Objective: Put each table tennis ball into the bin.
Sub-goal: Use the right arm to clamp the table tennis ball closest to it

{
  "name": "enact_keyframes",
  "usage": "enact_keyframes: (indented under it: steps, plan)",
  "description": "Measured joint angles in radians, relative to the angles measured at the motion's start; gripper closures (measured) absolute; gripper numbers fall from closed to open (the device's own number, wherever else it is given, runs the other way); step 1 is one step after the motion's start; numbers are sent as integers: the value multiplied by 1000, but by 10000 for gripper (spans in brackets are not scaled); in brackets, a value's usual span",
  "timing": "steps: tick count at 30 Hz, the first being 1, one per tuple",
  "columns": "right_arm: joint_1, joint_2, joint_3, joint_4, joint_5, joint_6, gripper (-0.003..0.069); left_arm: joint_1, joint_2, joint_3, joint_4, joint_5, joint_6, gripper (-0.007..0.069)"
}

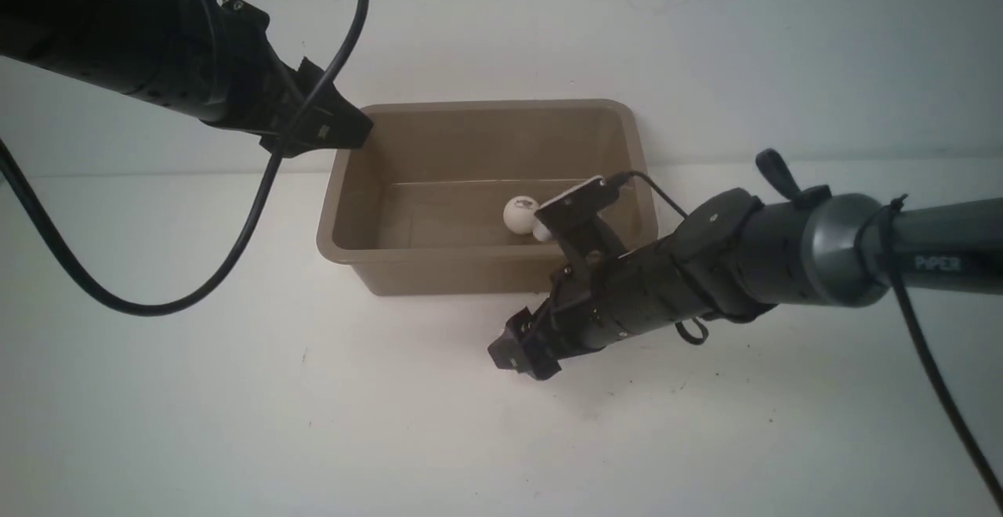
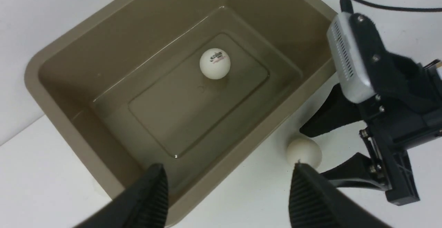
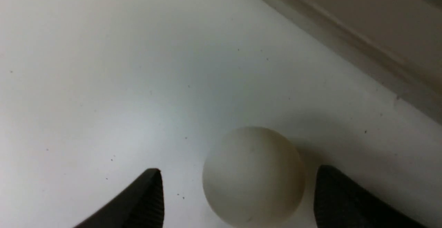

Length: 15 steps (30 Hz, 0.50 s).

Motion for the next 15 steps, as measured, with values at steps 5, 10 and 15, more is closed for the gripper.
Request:
enact_keyframes:
  steps: [5, 10, 15]
  plan:
    - [0, 10, -4, 8, -1, -12, 157, 0, 0, 0, -2, 0, 0, 198]
    - [1, 10, -33, 11, 3, -24, 345, 0, 0, 0, -10, 0, 1, 198]
    - [1, 10, -51, 11, 43, -26, 337, 0, 0, 0, -15, 0, 6, 198]
